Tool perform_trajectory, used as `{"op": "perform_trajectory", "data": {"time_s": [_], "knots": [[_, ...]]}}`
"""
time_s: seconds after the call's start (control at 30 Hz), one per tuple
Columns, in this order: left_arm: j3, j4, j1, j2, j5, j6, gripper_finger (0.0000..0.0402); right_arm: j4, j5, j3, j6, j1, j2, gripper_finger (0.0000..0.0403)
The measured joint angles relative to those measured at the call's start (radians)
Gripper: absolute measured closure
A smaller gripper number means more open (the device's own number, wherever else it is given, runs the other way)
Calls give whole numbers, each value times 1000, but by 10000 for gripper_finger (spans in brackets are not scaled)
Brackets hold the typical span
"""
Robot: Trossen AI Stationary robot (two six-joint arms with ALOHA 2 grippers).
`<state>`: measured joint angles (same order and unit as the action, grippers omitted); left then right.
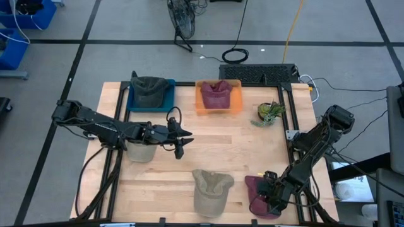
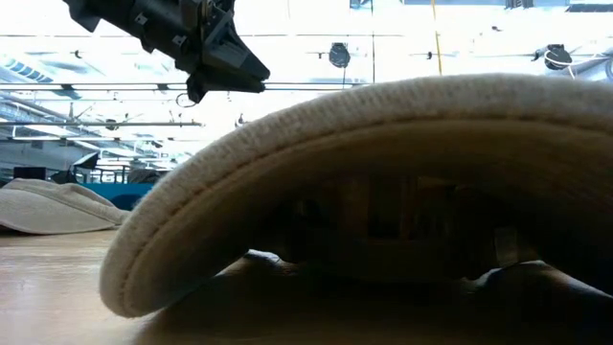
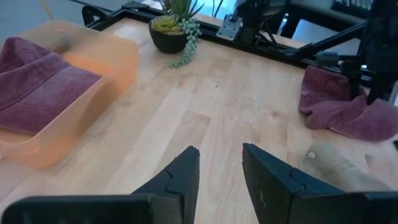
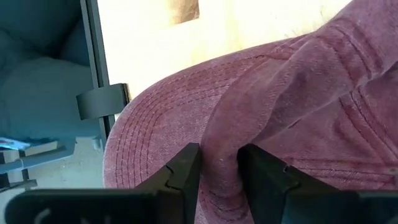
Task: Pick & Place hat
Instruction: Put the red cap into the orange bin
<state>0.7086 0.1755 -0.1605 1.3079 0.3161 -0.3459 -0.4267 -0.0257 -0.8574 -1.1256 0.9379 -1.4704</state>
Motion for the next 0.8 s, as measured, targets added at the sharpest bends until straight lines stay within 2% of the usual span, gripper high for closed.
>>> {"op": "perform_trajectory", "data": {"time_s": [0.27, 0.53, 0.8], "knots": [[0, 21, 0, 0, 0, 4, 277, -13, -25, 0, 76, -9, 0, 316], [0, 21, 3, 0, 2, 7, 277, -14, -29, 0, 127, -10, 1, 394], [0, 25, 3, 0, 2, 6, 277, -18, -24, 0, 175, -32, 1, 390]]}}
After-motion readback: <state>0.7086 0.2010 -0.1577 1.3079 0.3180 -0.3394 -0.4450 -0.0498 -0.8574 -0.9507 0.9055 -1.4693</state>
